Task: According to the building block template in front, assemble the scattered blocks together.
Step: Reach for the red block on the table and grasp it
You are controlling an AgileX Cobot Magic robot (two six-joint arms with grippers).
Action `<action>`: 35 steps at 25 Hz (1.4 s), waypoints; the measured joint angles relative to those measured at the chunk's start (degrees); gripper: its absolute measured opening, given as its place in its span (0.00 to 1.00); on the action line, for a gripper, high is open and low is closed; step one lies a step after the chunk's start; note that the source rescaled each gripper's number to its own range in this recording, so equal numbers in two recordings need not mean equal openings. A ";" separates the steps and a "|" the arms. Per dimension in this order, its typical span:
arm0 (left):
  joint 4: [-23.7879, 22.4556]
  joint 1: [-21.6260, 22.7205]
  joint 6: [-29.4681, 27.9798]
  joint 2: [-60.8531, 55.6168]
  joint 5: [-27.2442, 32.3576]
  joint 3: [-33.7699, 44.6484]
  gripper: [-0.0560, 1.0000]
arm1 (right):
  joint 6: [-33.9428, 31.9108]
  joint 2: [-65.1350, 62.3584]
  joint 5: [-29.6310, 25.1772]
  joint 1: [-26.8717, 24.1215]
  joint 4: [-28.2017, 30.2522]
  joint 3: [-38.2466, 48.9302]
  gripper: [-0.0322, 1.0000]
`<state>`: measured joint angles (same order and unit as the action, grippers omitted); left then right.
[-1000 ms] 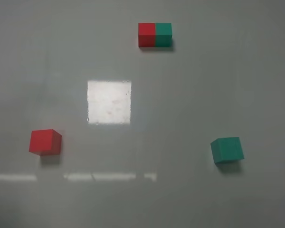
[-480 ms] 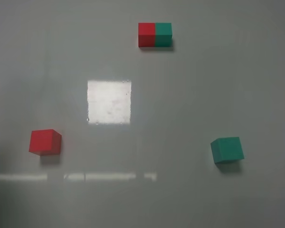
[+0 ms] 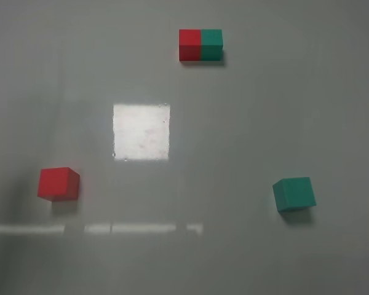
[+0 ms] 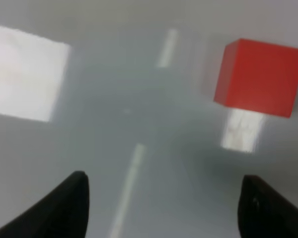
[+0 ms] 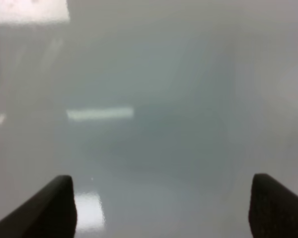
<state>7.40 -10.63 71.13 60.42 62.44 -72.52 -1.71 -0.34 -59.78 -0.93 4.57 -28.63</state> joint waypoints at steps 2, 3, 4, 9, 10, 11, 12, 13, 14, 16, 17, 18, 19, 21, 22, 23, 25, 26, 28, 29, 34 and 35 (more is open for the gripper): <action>-0.79 -2.78 -1.60 1.24 0.00 -0.20 0.64 | 0.00 0.00 0.00 0.00 0.00 0.00 0.87; -1.73 -4.25 -2.70 1.89 0.14 -0.26 0.70 | 0.00 0.00 0.00 0.00 0.00 0.00 0.87; -2.75 -5.52 -3.79 2.50 0.29 -0.26 0.78 | 0.00 0.00 0.00 0.00 0.00 0.00 0.87; -8.27 -11.55 -6.65 4.14 1.75 -0.26 1.00 | 0.00 0.00 0.00 0.00 0.00 0.00 0.87; -8.83 -12.49 -6.89 4.36 2.39 -0.32 0.99 | 0.00 0.00 0.00 0.00 0.00 0.00 0.87; -9.33 -13.28 -7.23 4.77 2.98 -0.32 0.98 | 0.00 0.00 0.00 0.00 0.00 0.00 0.87; -10.20 -14.33 -7.67 5.20 3.54 -0.32 0.97 | 0.00 0.00 0.00 0.00 0.00 0.00 0.87; -11.30 -15.48 -8.31 5.62 3.83 -0.32 0.96 | 0.00 0.00 0.00 0.00 0.00 0.00 0.87; -14.04 -17.69 -9.77 6.60 4.51 -0.26 0.95 | 0.00 0.00 0.00 0.00 0.00 0.00 0.87; -17.08 -19.79 -10.86 7.41 5.34 -0.13 0.94 | 0.00 0.00 0.00 0.00 0.00 0.00 0.87; -18.05 -20.52 -11.30 7.79 5.80 -0.08 0.94 | 0.00 0.00 0.00 0.00 0.00 0.00 0.87; -19.08 -21.29 -11.88 8.04 6.11 -0.01 0.93 | 0.00 0.00 0.00 0.00 0.00 0.00 0.87; -19.67 -21.95 -12.28 8.13 6.27 0.11 0.93 | 0.00 0.00 0.00 0.00 0.00 0.00 0.86; -20.26 -22.79 -12.65 8.29 6.24 0.80 0.93 | 0.00 0.00 0.00 0.00 0.00 0.00 0.85; -20.54 -23.11 -12.71 8.29 6.24 1.26 0.93 | 0.00 0.00 0.00 0.00 0.00 0.00 0.84; -20.75 -23.25 -12.83 8.29 6.11 1.83 0.93 | 0.00 0.00 0.00 0.00 0.00 0.00 0.84; -21.11 -23.25 -13.03 8.29 5.46 2.95 0.93 | 0.00 0.00 0.00 0.00 0.00 0.00 0.84; -21.50 -23.31 -13.25 8.29 4.99 3.58 0.93 | 0.00 0.00 0.00 0.00 0.00 0.00 0.84; -22.78 -23.62 -14.15 8.33 3.75 4.86 0.93 | 0.00 0.00 0.00 0.00 0.00 0.00 0.84; -23.26 -23.74 -14.45 8.33 2.95 5.30 0.93 | 0.00 0.00 0.00 0.00 0.00 0.00 0.84; -24.99 -23.79 -15.46 8.40 -0.38 5.93 0.93 | 0.00 0.00 0.00 0.00 0.00 0.00 0.84; -25.11 -23.79 -15.52 8.41 -0.89 5.93 0.93 | 0.00 0.00 0.00 0.00 0.00 0.00 0.84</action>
<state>-17.71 -34.41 55.61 68.83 61.56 -66.59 -1.71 -0.34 -59.78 -0.93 4.57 -28.63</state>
